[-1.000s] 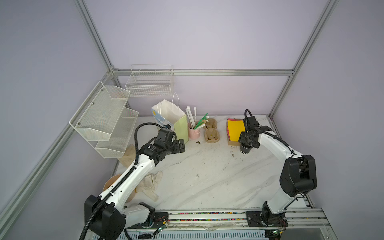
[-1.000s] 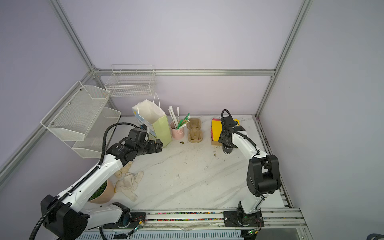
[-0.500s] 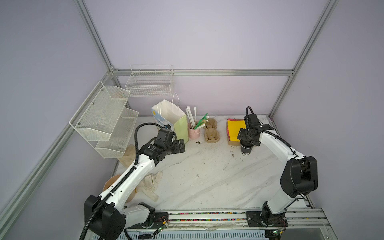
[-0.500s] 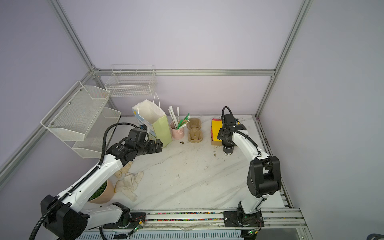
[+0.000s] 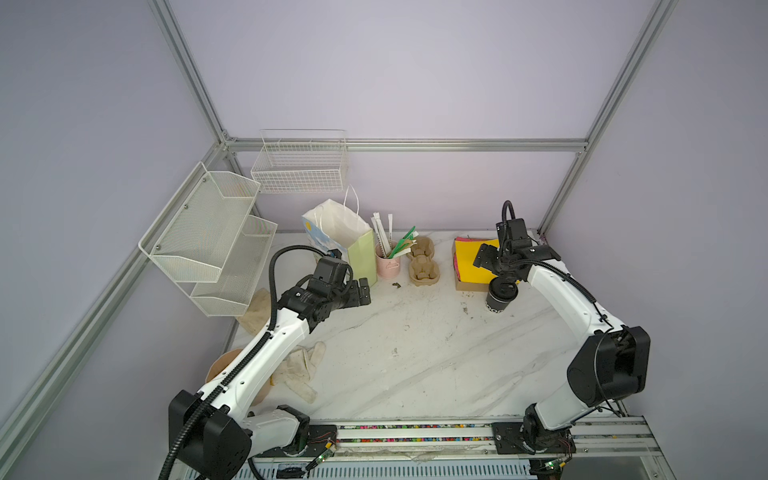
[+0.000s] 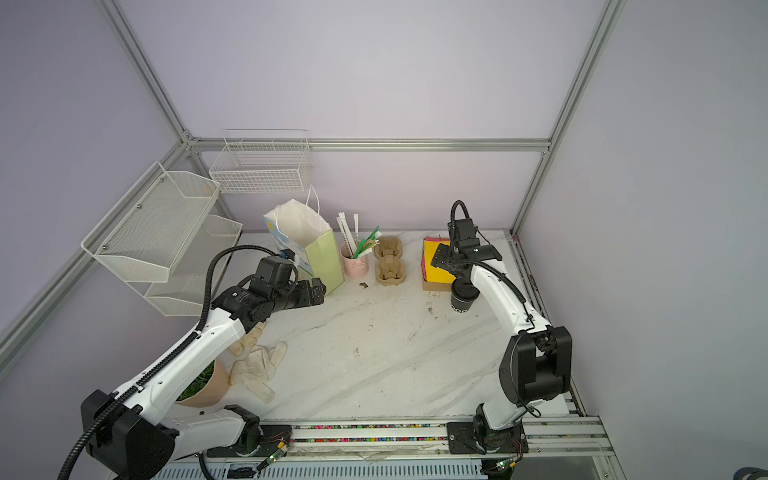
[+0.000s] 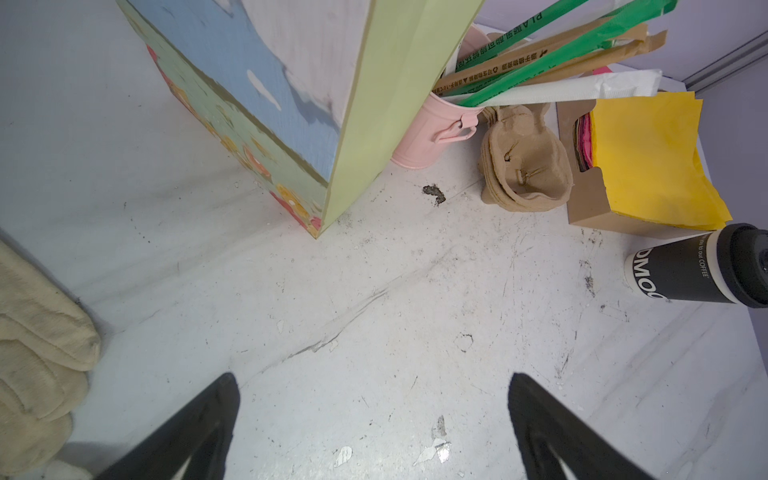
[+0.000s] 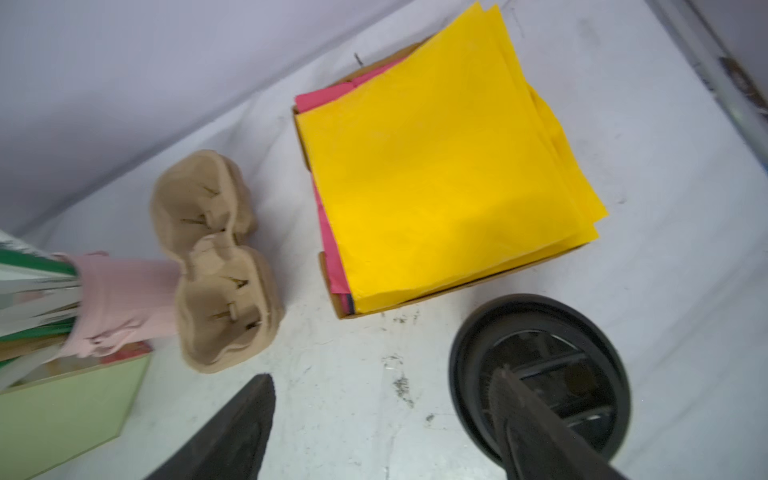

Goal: Pack the takeout coffee
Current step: 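Set the cup down beside the yellow paper box and open the right gripper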

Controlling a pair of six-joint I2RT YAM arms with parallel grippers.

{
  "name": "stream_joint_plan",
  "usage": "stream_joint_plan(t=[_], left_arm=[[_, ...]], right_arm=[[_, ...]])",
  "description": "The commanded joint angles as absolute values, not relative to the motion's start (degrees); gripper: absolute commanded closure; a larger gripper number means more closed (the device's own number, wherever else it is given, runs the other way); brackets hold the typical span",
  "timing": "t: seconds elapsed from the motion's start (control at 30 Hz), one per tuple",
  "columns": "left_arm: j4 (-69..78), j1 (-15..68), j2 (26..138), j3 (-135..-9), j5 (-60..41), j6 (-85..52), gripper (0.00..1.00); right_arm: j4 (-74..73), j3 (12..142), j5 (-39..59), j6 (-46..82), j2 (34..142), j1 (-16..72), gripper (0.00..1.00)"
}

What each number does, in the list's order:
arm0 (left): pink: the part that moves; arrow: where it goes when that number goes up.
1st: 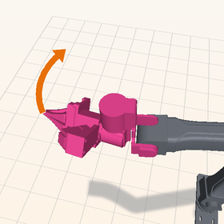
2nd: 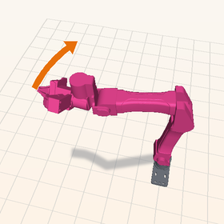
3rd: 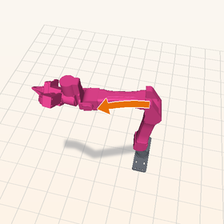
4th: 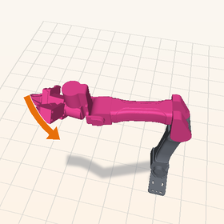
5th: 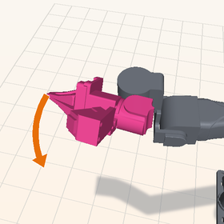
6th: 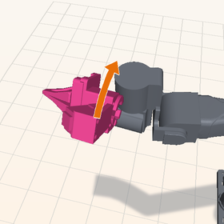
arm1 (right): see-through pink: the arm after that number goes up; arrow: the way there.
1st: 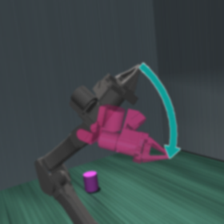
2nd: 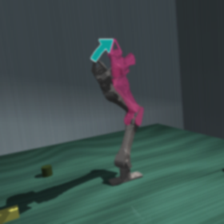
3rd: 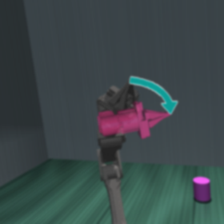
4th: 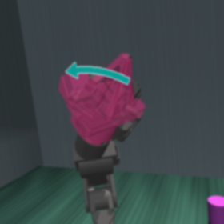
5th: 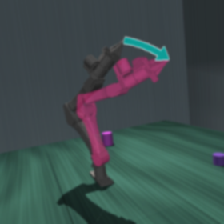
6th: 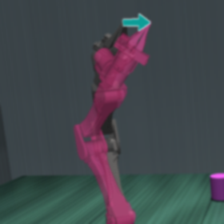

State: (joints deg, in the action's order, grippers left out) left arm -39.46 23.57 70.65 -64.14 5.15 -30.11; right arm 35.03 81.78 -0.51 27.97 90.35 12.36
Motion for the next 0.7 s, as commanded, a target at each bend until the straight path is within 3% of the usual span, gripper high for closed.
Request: stream_joint_plan(t=[0.0,0.23,0.67], left_arm=[[-36.5,23.0,67.1,-61.9,5.4,-28.4,0.00],[-32.4,23.0,62.6,-59.0,6.0,-28.7,0.00],[-25.5,23.0,54.7,-54.1,6.1,-28.5,0.00]], right_arm=[[26.7,78.6,12.4,29.8,90.1,12.2,0.20],[13.0,74.9,18.4,32.6,94.7,14.7,0.30],[9.4,81.3,9.1,30.6,111.0,20.6,0.38]])
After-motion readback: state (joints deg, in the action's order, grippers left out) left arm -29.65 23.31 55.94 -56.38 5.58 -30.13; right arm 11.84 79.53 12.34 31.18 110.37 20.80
